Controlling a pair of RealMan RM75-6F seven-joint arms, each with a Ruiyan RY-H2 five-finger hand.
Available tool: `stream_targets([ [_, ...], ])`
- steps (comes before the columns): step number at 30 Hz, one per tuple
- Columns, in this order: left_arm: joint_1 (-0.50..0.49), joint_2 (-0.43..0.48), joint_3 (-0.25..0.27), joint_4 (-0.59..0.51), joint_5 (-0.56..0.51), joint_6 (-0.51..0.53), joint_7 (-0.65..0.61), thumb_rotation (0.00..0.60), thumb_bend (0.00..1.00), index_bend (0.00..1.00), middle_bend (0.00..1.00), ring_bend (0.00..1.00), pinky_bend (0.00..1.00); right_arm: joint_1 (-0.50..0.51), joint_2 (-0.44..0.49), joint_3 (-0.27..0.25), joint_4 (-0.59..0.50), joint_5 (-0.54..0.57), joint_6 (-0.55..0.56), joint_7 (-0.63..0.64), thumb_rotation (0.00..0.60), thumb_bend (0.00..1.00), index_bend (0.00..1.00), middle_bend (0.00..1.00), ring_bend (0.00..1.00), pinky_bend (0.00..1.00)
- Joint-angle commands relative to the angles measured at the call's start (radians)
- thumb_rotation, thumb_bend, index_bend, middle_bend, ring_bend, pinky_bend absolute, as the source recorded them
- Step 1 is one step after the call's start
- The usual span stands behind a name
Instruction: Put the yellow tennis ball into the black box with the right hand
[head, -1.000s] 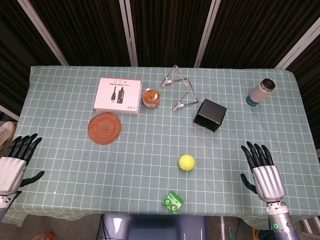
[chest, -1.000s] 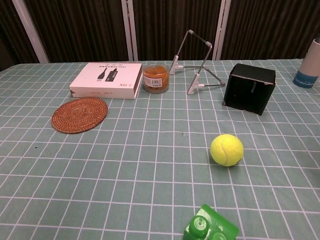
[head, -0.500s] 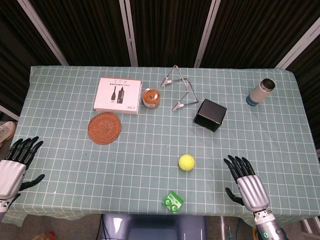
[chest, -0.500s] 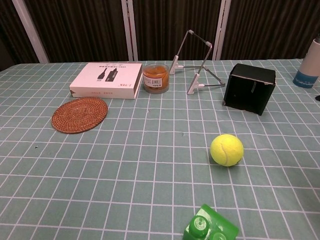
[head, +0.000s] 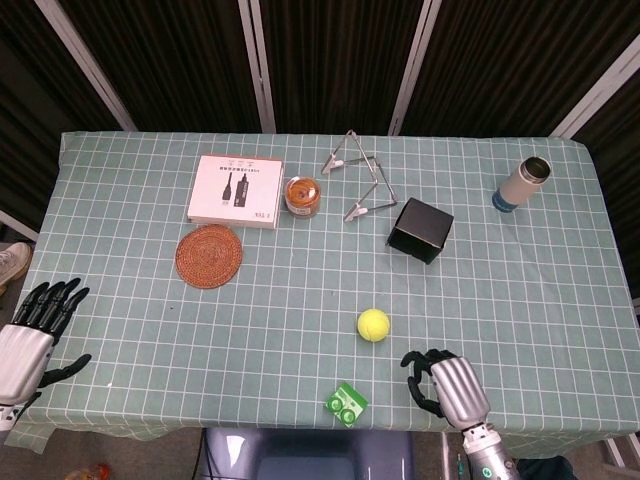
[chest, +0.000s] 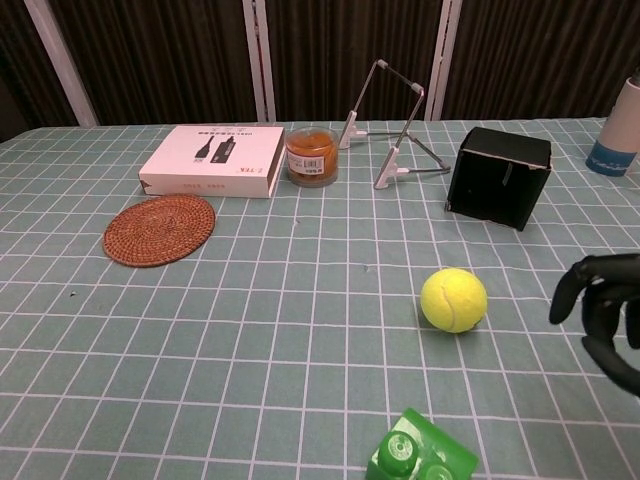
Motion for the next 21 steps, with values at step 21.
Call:
stream_targets([
  [21,0.005,0.002,-0.013,0.017,-0.022,0.018,-0.026,0.600,0.12,0.00,0.01,0.04,0.06,0.089,-0.272,0.029,0.128,0.109,-0.189,-0.122,0.600,0.57,0.41,0.65,0.51,0.55],
])
